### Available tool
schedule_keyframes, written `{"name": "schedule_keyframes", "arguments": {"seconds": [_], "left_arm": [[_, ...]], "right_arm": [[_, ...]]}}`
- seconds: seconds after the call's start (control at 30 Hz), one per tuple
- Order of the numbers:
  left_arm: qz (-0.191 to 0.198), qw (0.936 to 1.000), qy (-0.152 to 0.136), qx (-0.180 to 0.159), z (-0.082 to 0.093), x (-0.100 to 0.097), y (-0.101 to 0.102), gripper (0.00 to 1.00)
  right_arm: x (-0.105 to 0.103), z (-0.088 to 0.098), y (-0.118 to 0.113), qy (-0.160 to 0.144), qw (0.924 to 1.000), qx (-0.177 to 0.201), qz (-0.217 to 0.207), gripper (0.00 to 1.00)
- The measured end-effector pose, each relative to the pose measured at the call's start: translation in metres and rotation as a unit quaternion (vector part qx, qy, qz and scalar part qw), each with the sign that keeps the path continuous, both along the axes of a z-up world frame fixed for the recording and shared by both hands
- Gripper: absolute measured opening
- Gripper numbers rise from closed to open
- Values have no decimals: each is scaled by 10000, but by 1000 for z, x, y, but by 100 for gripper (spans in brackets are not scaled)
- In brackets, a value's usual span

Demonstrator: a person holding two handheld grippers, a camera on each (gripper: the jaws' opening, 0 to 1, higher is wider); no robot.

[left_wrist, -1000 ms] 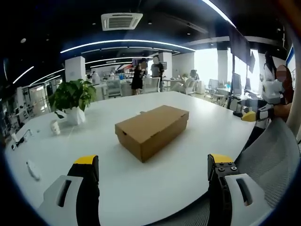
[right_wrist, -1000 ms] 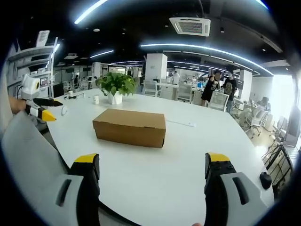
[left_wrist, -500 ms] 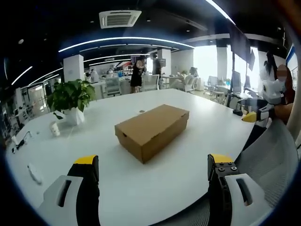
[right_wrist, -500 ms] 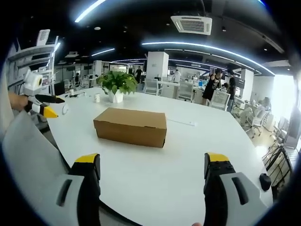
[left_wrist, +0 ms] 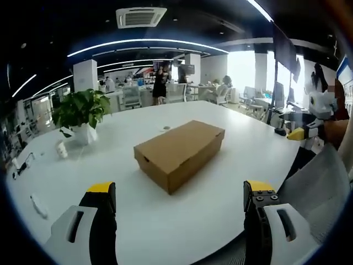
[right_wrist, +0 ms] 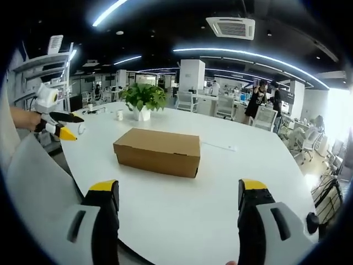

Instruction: Operate the shoe box by opening the lid, removing the specified soft item, and placing it in the target area until the item is outside and the box remains undamaged.

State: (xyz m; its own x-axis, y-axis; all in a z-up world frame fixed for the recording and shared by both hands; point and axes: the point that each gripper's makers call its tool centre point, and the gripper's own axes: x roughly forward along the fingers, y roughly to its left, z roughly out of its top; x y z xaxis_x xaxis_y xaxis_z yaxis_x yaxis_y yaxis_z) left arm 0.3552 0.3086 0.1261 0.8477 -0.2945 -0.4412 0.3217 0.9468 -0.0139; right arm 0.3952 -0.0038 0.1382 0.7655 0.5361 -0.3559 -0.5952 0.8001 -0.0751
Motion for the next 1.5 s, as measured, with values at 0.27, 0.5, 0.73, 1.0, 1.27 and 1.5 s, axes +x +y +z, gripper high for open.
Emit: {"name": "schedule_keyframes", "arguments": {"seconds": [0.27,0.5,0.73,1.0,1.27,1.5], "left_arm": [[12,10000,45,-32,-4,18,-5,100],[-20,9999,91,-48,-9,29,-10,100],[-67,9999,129,-34,-13,40,-14,100],[-83,9998,185,5,-25,54,-20,100],[-26,9995,314,-3,-41,68,-20,100],[19,9997,256,-24,-44,81,-21,98]], "right_arm": [[15,-1,-1,67,9998,-69,179,84],[27,-2,-2,82,9996,-124,245,83],[40,-6,2,99,9992,-164,352,81],[65,-15,7,101,9979,-258,587,80],[90,-27,12,142,9962,-302,805,75],[103,-36,23,192,9934,-362,1067,72]]}}
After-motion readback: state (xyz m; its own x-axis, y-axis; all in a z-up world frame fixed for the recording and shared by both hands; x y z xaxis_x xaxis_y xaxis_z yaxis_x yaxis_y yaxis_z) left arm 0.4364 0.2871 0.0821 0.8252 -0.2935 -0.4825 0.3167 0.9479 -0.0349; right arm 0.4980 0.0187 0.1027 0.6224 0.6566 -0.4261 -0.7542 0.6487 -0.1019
